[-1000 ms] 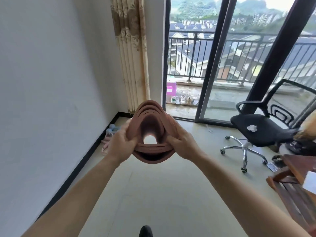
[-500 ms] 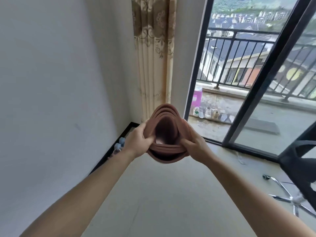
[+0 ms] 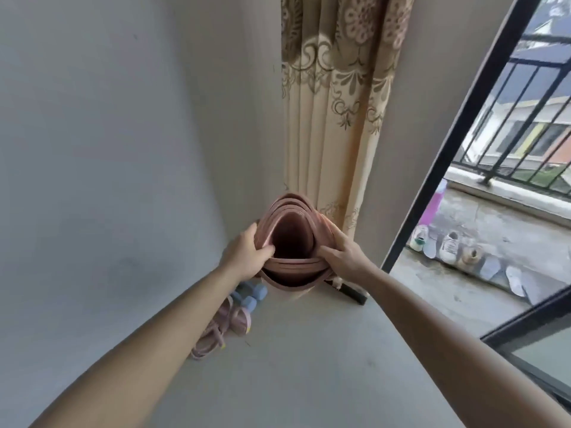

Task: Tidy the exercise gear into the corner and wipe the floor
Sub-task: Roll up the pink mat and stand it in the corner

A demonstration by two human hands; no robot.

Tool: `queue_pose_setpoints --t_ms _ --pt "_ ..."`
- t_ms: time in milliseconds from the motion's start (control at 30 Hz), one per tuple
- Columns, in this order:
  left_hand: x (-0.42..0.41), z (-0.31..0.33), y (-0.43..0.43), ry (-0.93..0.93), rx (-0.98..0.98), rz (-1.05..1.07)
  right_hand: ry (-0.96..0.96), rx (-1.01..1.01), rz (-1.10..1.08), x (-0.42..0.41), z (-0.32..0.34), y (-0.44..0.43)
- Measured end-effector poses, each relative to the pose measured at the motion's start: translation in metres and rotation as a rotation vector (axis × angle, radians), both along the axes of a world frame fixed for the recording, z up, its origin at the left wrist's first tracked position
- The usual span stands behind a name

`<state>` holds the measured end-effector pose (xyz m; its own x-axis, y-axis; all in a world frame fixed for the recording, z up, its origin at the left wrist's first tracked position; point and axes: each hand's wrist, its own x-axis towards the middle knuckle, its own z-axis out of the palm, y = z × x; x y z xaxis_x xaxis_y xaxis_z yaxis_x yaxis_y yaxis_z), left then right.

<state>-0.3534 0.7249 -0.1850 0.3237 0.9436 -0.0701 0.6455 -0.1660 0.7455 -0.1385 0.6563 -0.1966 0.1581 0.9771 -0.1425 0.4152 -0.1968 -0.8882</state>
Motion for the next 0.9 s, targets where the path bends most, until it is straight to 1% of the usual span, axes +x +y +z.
queue_pose_setpoints --t_ms 100,200,267,367,500,600,667,833,900 --pt "-0.002 -0.009 0.062 -0.011 -0.042 0.097 -0.007 -0.07 0.09 0.005 -0.004 0.082" --pt "-0.001 -0.042 0.143 -0.08 -0.094 0.183 -0.001 -0.122 0.153 0.01 -0.03 0.178" --pt "-0.003 -0.077 0.203 -0.114 -0.148 0.207 0.023 -0.176 0.172 0.01 -0.058 0.24" --pt "-0.003 -0.123 0.276 -0.144 -0.226 0.201 0.042 -0.205 0.194 0.01 -0.1 0.316" --pt "0.001 -0.164 0.36 -0.199 -0.395 0.244 0.013 -0.346 0.193 0.013 -0.148 0.41" --pt "0.014 -0.184 0.411 -0.225 -0.472 0.282 0.019 -0.379 0.202 0.02 -0.169 0.465" --pt "0.023 -0.207 0.441 -0.21 -0.502 0.298 0.031 -0.394 0.215 0.025 -0.194 0.493" --pt "0.048 -0.28 0.492 -0.188 -0.62 0.393 0.117 -0.385 0.255 0.044 -0.29 0.548" --pt "0.056 -0.317 0.516 -0.183 -0.654 0.421 0.119 -0.374 0.246 0.048 -0.32 0.571"
